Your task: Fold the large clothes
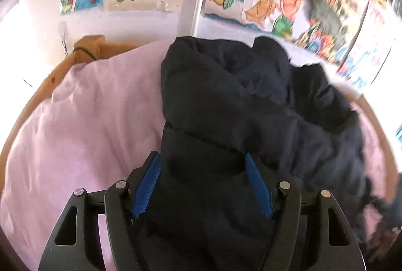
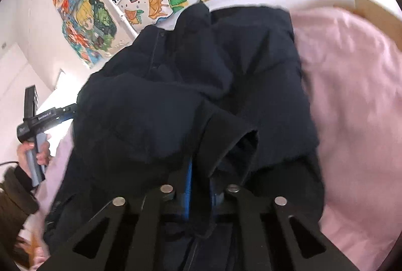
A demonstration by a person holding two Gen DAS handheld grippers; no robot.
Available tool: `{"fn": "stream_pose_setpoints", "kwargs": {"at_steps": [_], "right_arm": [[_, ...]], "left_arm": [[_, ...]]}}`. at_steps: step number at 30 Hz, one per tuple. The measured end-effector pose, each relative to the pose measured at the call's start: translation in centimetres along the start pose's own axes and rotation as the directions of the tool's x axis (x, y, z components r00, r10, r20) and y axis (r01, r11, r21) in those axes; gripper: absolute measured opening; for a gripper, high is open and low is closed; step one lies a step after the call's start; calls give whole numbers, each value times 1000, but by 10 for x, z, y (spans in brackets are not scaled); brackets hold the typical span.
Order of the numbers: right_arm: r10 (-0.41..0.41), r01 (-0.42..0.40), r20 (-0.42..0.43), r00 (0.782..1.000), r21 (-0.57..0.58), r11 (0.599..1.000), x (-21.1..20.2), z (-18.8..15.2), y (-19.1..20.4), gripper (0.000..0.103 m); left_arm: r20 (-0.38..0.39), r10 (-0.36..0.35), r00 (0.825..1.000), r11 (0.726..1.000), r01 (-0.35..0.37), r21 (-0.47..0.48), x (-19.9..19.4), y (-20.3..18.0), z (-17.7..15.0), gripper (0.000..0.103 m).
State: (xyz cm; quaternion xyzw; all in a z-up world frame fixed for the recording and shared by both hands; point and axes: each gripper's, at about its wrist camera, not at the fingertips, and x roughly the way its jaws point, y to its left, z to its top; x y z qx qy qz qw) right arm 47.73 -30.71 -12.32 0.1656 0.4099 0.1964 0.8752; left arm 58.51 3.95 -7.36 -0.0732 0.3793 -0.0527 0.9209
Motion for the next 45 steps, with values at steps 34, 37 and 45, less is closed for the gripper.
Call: {"fn": "stream_pose_setpoints", "kwargs": {"at_steps": [34,37,45], "right_arm": [[-207,235,112,972,-423,875,36,38,68,71],[-276,279,78,958,-468,838,58,33,60,72],[-193,199,56,980,-401,894,49,65,45,77]], "left_arm": [[-4,-156,988,963,153,222,-4,-69,-78,80],[-30,-110,993,965,114,235,19,-70,-86,80],[-76,-75,994,964,92,248,48,-58,-92,88]]}}
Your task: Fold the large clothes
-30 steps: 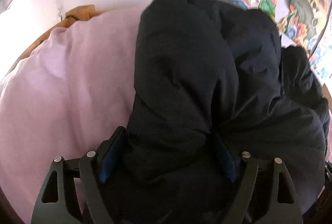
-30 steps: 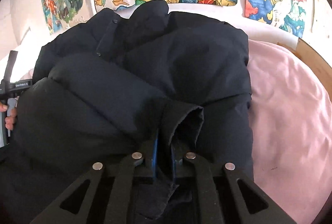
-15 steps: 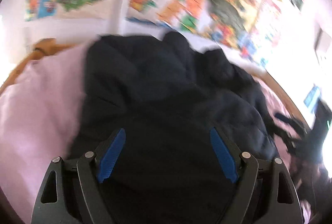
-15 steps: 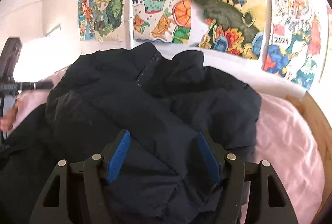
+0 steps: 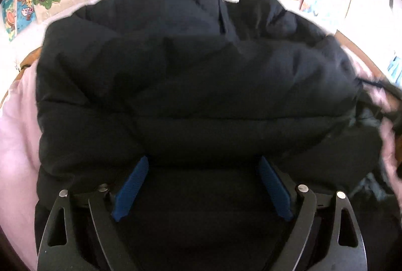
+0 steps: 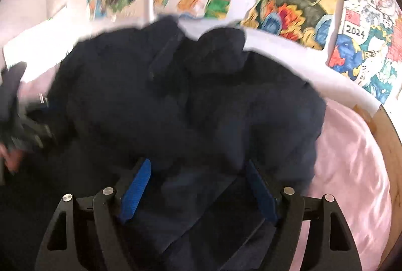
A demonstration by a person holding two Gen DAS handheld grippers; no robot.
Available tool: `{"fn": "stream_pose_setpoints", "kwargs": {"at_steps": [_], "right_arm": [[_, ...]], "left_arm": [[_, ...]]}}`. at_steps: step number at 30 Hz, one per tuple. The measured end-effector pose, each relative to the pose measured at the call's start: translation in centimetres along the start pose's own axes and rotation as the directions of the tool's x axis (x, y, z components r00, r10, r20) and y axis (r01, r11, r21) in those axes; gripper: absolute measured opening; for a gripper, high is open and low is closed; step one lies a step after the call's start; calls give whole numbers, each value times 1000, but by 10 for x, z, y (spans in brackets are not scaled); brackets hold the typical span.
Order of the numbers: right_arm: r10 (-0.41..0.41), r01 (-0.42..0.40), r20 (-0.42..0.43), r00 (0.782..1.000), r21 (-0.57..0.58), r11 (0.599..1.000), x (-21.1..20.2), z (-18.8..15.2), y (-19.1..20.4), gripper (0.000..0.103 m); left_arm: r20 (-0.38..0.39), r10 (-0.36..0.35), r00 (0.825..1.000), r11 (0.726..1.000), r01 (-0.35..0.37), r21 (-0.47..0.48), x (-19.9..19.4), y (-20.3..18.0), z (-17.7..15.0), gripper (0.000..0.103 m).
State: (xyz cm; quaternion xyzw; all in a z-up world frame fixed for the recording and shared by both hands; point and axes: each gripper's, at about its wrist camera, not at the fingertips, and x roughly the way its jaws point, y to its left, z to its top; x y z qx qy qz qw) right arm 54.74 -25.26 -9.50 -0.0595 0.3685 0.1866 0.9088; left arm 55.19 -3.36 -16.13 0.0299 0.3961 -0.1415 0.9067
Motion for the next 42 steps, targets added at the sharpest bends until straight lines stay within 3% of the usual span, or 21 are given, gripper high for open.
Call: {"fn": "stream_pose_setpoints", "kwargs": {"at_steps": [2,7,12,16,21,24,26,28,31,36,42], "right_arm": [[-4,3,7,1000,50,999,1,29,-9,83],[-37,40,-22,999,188,981,39,103,-34,83],[22,-9,-32,999,348,937,74,143,-54,83],[10,21,-76,997,386,922,109,167,-57,83],[22,36,-107,994,509,860,139,178,-70,82],[16,51,-115,993,553,832,148,180,-75,69],[13,59,-119,993,578,814,153,180,-76,51],[-1,74,-129,992,563,823,154,179,-72,35],[-17,67,-101,995,524,849,143,178,-65,26],[3,-9,14,1000,427,904,91,173,-45,23],[51,-100,187,981,264,959,6,148,-11,22]], "left_arm": [[-30,24,999,1000,-24,-2,14,2,1,89],[-41,45,998,999,-45,-12,17,3,2,90],[-4,-69,998,997,69,-39,-18,17,-1,90],[0,-211,977,974,211,-84,-42,31,1,90],[12,-198,980,974,198,-107,-50,42,2,90],[27,-205,978,969,207,-133,-49,50,3,90],[46,-204,978,969,208,-137,-44,45,13,90],[65,-203,977,968,211,-137,-49,47,14,90],[84,-216,973,963,226,-149,-52,51,18,90],[154,-305,940,916,334,-222,-67,70,18,90],[251,-312,916,893,373,-251,-100,81,24,90]]}}
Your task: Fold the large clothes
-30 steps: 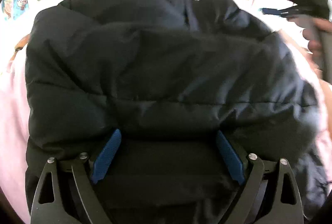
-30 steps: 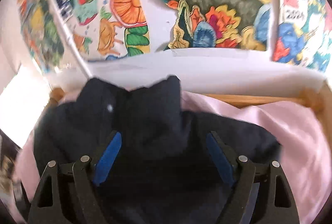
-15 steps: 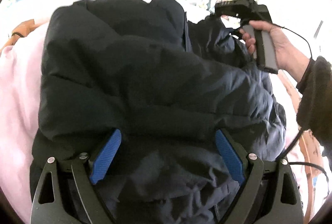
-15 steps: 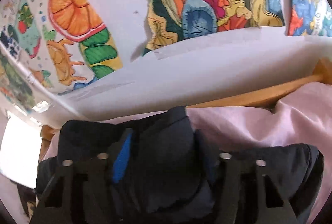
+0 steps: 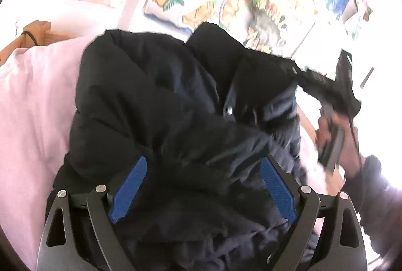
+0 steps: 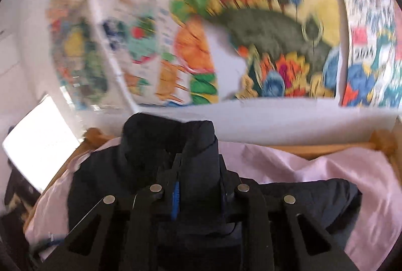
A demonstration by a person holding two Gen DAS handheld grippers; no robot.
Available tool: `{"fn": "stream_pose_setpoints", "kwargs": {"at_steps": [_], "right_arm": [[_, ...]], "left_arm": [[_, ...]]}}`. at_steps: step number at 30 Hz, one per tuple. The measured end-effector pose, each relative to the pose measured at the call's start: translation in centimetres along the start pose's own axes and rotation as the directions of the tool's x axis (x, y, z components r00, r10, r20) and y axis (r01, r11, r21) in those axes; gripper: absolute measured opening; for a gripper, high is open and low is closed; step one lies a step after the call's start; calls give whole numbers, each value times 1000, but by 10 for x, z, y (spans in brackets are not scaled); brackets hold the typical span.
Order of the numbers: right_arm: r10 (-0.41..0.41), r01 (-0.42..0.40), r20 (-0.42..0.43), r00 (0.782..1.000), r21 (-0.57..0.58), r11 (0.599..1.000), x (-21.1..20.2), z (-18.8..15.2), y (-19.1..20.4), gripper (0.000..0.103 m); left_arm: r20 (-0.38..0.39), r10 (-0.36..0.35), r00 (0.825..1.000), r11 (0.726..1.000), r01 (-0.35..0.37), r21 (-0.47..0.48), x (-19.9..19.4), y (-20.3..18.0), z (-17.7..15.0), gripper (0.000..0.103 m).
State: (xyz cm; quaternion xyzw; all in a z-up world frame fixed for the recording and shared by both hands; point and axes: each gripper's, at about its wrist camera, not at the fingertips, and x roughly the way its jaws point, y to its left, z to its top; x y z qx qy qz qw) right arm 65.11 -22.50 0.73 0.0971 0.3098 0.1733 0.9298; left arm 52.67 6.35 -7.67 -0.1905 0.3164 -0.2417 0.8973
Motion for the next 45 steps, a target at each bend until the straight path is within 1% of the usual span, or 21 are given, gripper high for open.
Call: {"fn": "stream_pose_setpoints", "kwargs": {"at_steps": [3,6,7,9,11,13,19,20,22,23,25,27,29,32,35,38,39,41,43,44,45], "right_arm": [[31,-25,61,998,-89,996,-44,-19,23,22],[46,-25,112,993,-182,983,-82,-42,48,22],[39,-11,127,991,-220,975,-94,-49,54,22],[27,32,172,985,-333,942,-121,-73,70,22],[15,84,215,977,-445,892,-140,-99,85,22],[12,113,230,973,-522,846,-150,-125,94,22],[-13,179,248,969,-662,728,-165,-192,104,22],[-19,197,256,966,-693,694,-166,-204,106,22],[-30,229,266,963,-761,607,-163,-223,111,21],[-38,244,270,962,-792,559,-160,-234,113,21],[-47,251,262,964,-832,494,-153,-251,112,21],[-52,257,262,964,-858,445,-150,-265,112,20],[-54,262,263,963,-872,413,-149,-274,111,20],[-59,271,269,961,-880,391,-147,-281,108,20],[-60,287,285,957,-885,366,-146,-285,107,20],[-60,299,296,953,-895,331,-146,-289,105,20],[-60,301,298,953,-898,322,-147,-290,104,20],[-62,304,300,952,-902,307,-149,-294,102,20],[-63,304,299,952,-903,302,-151,-296,100,20],[-64,302,297,953,-904,303,-152,-297,99,20],[-64,299,294,954,-904,306,-153,-296,97,20]], "left_arm": [[36,-25,999,999,26,-39,-17,2,1,90],[52,-45,998,996,49,-71,-35,3,0,90],[62,-50,997,995,55,-80,-42,4,0,90],[80,-51,996,994,58,-89,-56,3,1,90],[99,-53,994,993,64,-102,-70,3,5,90],[117,-47,992,991,61,-118,-83,5,8,90],[157,16,987,992,5,-129,-121,1,13,90],[159,30,987,992,-10,-125,-124,-1,14,90],[149,45,988,993,-28,-110,-126,-9,19,90],[120,50,991,994,-38,-98,-123,-14,22,90],[36,47,998,996,-44,-73,-112,-27,29,90],[-57,12,998,998,-15,-67,-100,-36,34,90],[-136,-31,990,995,18,-100,-87,-42,41,90],[-226,-93,970,985,57,-162,-65,-48,51,90],[-303,-130,944,976,68,-207,-41,-60,67,90],[-385,-138,912,966,39,-255,-13,-66,75,90],[-422,-127,897,968,18,-251,-3,-69,75,90],[-457,-105,883,969,-12,-246,7,-71,74,90],[-483,-104,870,968,-24,-252,15,-69,68,88],[-487,-100,868,966,-33,-257,18,-66,64,82],[-495,-102,863,966,-34,-258,22,-63,60,69]]}}
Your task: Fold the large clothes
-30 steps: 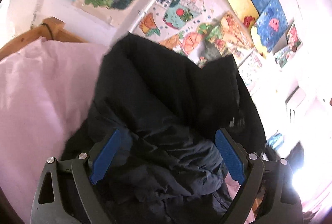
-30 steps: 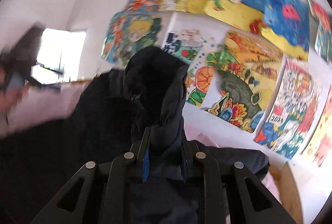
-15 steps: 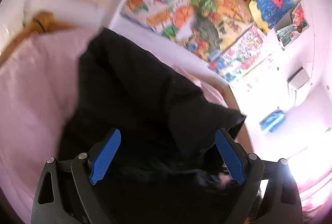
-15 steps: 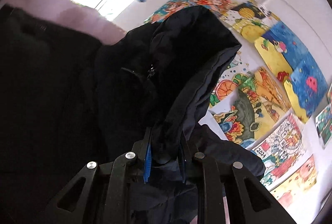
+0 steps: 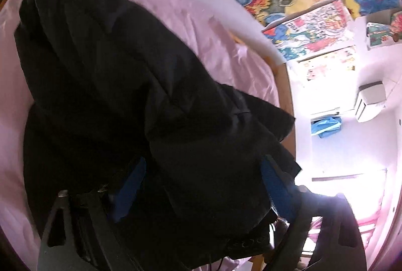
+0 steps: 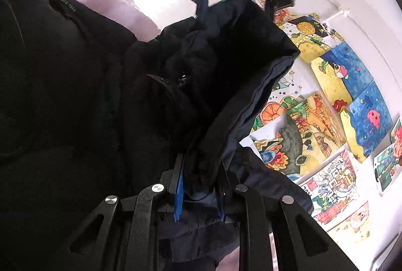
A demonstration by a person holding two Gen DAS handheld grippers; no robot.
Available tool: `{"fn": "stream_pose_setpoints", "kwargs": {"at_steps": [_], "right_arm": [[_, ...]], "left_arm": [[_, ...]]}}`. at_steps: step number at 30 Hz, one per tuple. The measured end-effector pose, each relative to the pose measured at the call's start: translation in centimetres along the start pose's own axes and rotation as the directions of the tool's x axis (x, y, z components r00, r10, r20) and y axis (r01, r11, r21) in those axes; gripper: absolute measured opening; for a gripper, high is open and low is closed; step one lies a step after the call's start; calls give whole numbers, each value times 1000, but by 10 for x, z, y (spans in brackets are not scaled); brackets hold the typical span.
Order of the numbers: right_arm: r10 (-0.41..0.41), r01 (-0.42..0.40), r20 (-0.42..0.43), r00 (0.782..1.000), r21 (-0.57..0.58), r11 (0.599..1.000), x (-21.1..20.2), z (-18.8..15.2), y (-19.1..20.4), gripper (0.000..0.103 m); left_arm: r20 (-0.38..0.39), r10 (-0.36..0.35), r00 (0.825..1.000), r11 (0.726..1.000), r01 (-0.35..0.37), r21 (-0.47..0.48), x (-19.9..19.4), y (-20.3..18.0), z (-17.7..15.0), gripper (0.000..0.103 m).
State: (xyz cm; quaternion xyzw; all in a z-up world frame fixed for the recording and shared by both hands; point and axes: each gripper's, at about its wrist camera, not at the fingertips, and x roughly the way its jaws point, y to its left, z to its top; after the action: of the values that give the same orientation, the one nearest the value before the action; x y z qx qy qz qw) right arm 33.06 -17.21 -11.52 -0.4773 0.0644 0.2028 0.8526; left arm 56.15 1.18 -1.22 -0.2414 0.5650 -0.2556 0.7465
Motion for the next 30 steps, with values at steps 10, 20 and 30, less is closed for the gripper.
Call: {"fn": "stream_pose_setpoints", "kwargs": {"at_steps": [10,20,30], "right_arm": [[36,-32,-25,999,115,993,1,0,-14,23],[277,-241,-15,961,453,858,-19,-9,-62,40],[305,-190,18,952,817,545,57,28,-158,58]], "left_arm": [[130,152,980,966,-175,192,24,34,-34,17],[362,47,931,962,-139,233,43,86,-72,16],[405,49,913,963,-151,225,55,93,-88,16]]}}
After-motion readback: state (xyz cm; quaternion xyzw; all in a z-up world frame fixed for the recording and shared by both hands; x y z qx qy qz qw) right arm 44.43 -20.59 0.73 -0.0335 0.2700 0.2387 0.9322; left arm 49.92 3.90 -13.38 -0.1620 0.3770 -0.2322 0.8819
